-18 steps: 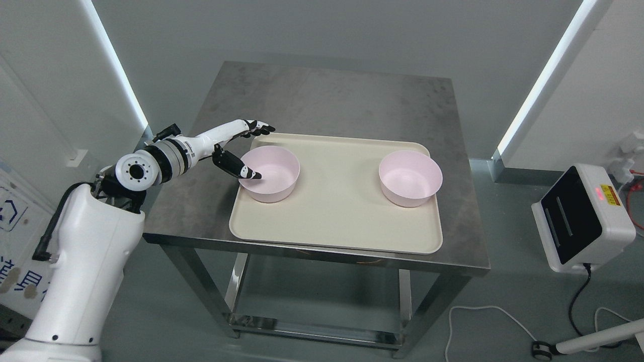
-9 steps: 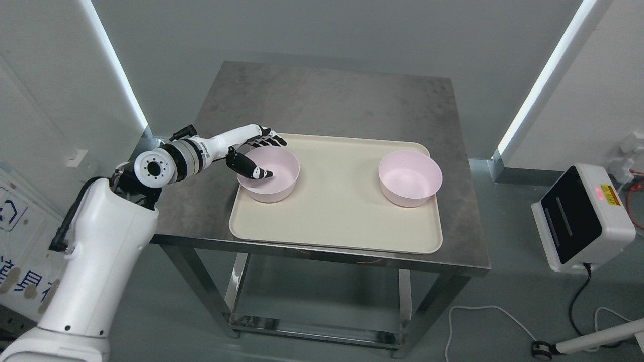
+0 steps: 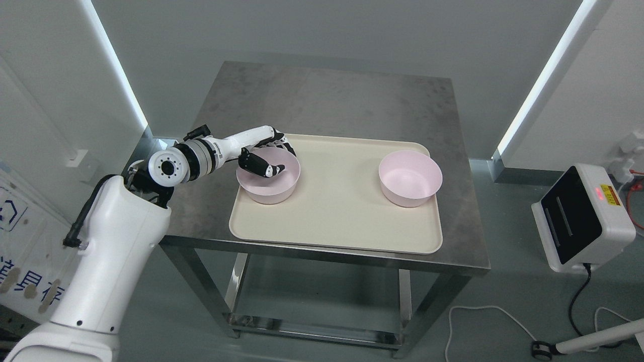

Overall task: Stack pink IKEA bowls on left shelf middle
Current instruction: 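Close the left hand on the rim of the nearer pink bowl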

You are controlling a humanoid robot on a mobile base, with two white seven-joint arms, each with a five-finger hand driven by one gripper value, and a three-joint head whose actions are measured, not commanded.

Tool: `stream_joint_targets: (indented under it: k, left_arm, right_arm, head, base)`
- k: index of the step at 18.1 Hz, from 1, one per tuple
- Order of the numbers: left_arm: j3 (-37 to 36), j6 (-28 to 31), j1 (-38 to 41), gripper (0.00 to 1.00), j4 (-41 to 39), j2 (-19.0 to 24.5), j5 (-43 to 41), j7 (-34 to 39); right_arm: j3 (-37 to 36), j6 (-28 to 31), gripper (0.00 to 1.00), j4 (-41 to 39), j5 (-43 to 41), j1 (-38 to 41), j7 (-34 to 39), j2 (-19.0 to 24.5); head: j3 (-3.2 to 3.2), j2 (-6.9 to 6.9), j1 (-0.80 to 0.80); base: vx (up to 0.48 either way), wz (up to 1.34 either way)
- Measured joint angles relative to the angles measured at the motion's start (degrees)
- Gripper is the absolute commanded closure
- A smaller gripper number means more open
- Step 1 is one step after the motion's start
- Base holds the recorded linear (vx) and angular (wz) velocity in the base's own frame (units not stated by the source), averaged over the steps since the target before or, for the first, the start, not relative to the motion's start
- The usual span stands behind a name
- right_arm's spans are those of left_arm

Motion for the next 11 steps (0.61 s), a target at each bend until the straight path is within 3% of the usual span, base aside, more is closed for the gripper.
stream_joint_targets:
  k: [5,11]
  left_arm:
    - [0.06,-1.37,-0.12,0.99,0.75,-1.22,0.01,0.0]
    - [0.79,-1.66,-1.08,0.99,1.27,-2.77,0.25,0.0]
  right_arm:
    - [0.0,0.0,0.0,0.0,0.0,0.0,0.01,0.0]
    - [0.0,0.0,0.0,0.0,0.0,0.0,0.01,0.0]
  head:
    - [0.0,0.0,0.0]
    - [0.0,0.0,0.0]
  base:
    - [0.0,0.0]
    - [0.0,0.0]
